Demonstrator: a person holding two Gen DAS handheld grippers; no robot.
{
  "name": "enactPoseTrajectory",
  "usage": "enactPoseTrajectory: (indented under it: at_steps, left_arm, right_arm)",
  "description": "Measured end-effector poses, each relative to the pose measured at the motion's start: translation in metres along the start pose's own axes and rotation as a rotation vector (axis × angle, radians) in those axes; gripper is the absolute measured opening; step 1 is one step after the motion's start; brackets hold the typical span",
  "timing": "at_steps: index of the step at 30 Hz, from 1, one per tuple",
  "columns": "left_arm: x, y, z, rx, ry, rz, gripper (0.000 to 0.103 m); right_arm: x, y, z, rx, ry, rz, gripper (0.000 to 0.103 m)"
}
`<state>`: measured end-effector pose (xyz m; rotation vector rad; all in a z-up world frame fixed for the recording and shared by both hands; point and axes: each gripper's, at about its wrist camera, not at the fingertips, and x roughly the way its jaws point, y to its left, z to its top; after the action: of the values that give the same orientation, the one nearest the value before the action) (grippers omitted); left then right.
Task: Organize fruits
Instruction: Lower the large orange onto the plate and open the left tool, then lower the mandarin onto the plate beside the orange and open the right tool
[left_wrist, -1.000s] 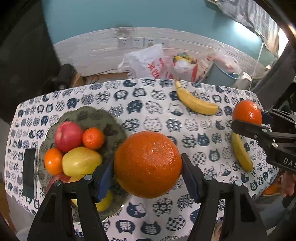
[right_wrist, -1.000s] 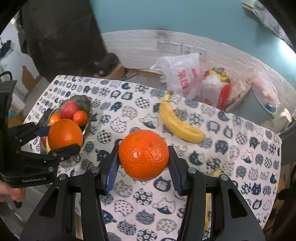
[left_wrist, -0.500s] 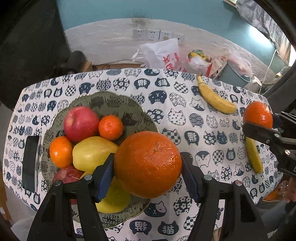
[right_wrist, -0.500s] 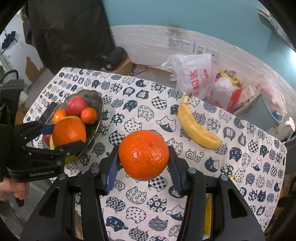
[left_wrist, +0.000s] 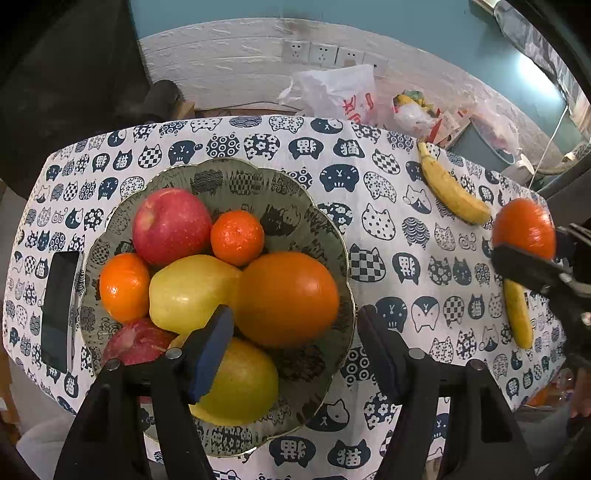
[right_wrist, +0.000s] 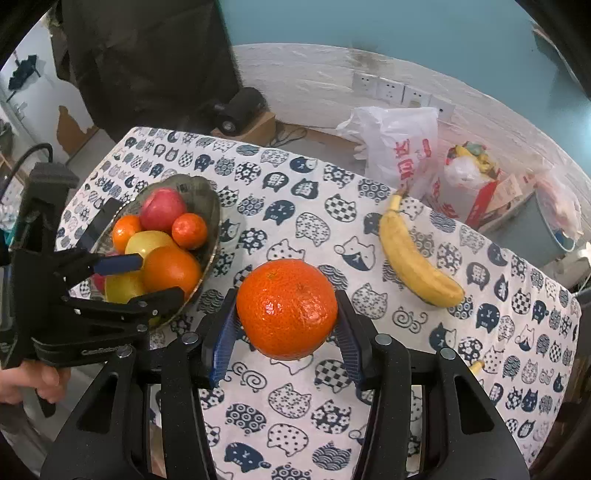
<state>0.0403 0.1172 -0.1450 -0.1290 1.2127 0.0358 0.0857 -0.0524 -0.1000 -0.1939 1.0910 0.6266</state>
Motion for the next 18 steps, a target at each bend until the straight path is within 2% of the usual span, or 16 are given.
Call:
enactPoseTrajectory:
  at_steps: [3,11,18]
  left_arm:
    - [-0.005,0.003,-0.002,-0.004,-0.007,0.004,0.078]
    - [-0.018,0.026,-0.012,-0.052,-0.021,-0.001,0.078]
    - [-0.029,0.055,-0.015,-0.104,-0.062,0.028,0.078]
  right_arm:
    - [0.004,0.006,0.003,-0.007,0.004,0.008,0.049]
    - [0.019,0.031,0.018,-0.042,0.004,0.047,0.049]
    - [0.035,0.057,0.036,-0.070,0.003,0.083,0.049]
